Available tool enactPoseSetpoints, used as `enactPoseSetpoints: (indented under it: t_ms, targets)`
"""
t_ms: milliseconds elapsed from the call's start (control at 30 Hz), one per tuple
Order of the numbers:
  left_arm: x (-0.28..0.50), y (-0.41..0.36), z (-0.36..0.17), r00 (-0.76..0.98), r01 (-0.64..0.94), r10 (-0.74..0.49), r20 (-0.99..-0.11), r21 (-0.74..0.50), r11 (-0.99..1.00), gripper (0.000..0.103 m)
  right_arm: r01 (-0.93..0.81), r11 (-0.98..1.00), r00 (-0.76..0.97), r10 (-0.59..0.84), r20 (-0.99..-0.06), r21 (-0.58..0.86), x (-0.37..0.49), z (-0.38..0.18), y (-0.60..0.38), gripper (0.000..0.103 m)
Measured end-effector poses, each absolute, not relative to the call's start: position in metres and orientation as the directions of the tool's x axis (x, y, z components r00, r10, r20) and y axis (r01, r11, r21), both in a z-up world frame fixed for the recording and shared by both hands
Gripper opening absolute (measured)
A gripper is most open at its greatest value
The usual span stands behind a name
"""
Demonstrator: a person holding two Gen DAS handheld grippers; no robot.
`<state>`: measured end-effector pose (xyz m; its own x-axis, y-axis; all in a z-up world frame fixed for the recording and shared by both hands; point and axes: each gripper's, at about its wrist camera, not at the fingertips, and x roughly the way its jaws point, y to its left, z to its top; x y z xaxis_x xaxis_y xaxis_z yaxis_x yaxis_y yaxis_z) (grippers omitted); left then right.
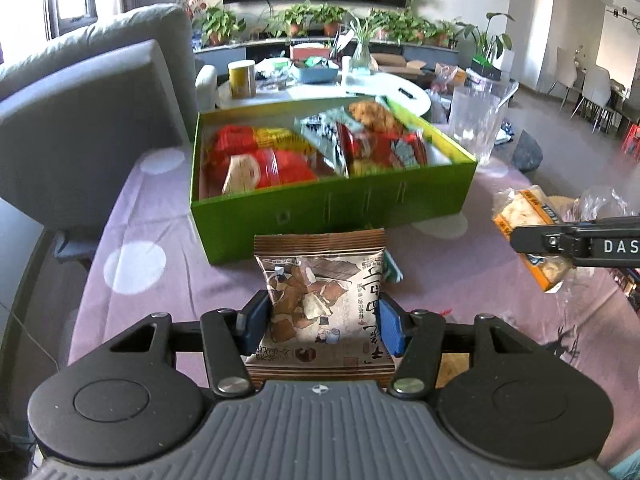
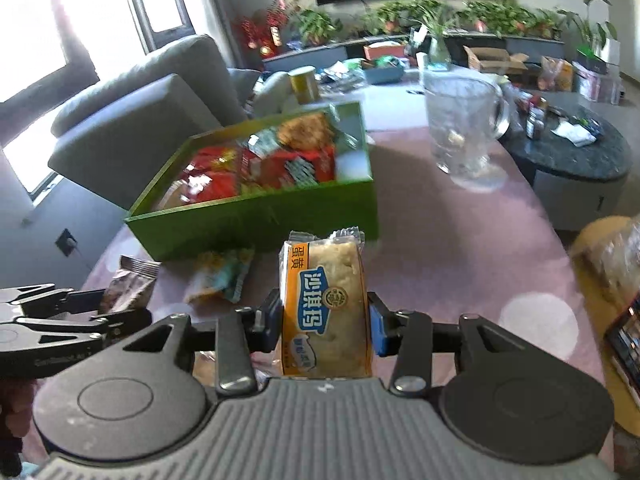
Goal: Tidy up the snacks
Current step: 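Close the right gripper on the yellow-wrapped cake and lift it, then carry the cake over the box with the right gripper while the left drops the nut bag in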
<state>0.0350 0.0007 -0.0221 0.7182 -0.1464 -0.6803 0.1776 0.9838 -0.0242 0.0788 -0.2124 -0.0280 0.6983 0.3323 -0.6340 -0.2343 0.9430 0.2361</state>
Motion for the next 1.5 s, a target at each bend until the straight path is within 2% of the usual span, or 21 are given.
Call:
enactPoseSetpoints:
  t_ms: [300,767,1500]
  targets:
    - [0.054,0.002,0.000,0.759,0.188,-0.143,-0.635,0.003,0.982,0.053,-0.298,0.928,0.726,0.372,-0.579,0.222,0.093,-0.001,-0.190,0.045]
    - [0.110,0.004,0.017,0.783,0.186,-0.142,-0.605,0.010,0.982,0.053,-0.295,0.923,0.739,0.384,-0.554,0.247,0.138,0.017,-0.177,0.045]
    - [0.186,0.028,-0.003,0.751,0.088,-0.082,-0.655,-0.023,0.996,0.053,-0.308,0.896,0.704,0.441,-0.556,0.321,0.191,0.021,-0.144,0.045]
